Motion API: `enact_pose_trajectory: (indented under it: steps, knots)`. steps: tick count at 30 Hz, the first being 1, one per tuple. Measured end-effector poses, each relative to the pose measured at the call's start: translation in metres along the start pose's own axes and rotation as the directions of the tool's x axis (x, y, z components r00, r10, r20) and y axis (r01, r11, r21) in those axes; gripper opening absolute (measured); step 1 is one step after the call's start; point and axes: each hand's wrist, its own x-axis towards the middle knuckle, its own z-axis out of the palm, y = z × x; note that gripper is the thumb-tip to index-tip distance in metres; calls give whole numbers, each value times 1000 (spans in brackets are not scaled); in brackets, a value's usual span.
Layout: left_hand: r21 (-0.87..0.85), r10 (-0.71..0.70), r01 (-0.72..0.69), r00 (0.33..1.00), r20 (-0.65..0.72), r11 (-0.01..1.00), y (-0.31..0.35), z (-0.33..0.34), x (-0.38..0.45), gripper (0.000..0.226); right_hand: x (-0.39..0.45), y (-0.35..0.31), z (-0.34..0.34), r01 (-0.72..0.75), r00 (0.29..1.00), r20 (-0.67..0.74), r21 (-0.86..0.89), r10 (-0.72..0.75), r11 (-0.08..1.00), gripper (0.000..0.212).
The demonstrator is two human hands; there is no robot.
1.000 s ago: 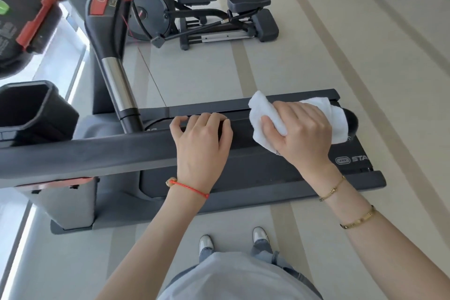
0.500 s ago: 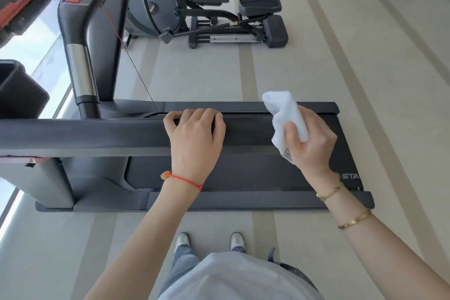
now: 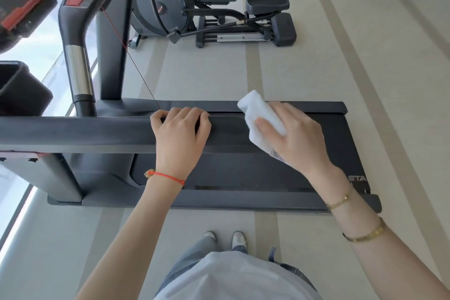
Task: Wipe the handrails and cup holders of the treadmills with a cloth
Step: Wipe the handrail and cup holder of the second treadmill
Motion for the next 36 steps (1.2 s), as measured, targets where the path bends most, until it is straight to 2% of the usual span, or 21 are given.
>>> enact_pose_trajectory:
  steps: [3,6,8,11,15,17,22,25,29,32,36]
  knots:
    - [16,15,-15,1000,12,1000,0,-1,0,39,10,-6,-2,-7,998,67,-38,9,999,32]
    - [-10,39,-39,999,32,999,-3,-2,0,36,42,-22,6,56,953,302,-134,-13,989,39]
    - [-52,48,-47,998,28,998,-6,-5,-1,33,61,-37,15,122,907,416,-102,-69,987,44]
    - [-53,39,-39,999,10,998,-10,-8,-3,31,69,-49,25,164,892,440,-104,-103,981,48]
    - [-22,33,-33,999,40,999,-13,-9,-4,32,41,-41,18,154,974,200,-217,-111,964,45]
    - [-27,30,-29,998,48,999,-14,-9,-4,34,22,-32,12,149,988,79,-203,-135,968,43]
    - [-22,50,-49,998,38,999,-20,-8,-4,33,28,-40,18,103,994,-18,-285,-112,953,42]
    - [-28,63,-62,998,24,998,-22,-8,-4,31,30,-57,34,134,983,-84,-296,-165,946,42]
    - [-56,88,-88,996,-4,995,-22,-9,-5,30,5,-72,54,173,916,-317,-241,-246,955,36]
    - [-54,92,-92,996,-5,994,-22,-10,-6,30,-1,-62,54,215,891,-348,-242,-291,946,33]
    - [-59,73,-72,997,10,996,-20,-11,-6,27,-6,-39,46,190,866,-414,-249,-282,950,31]
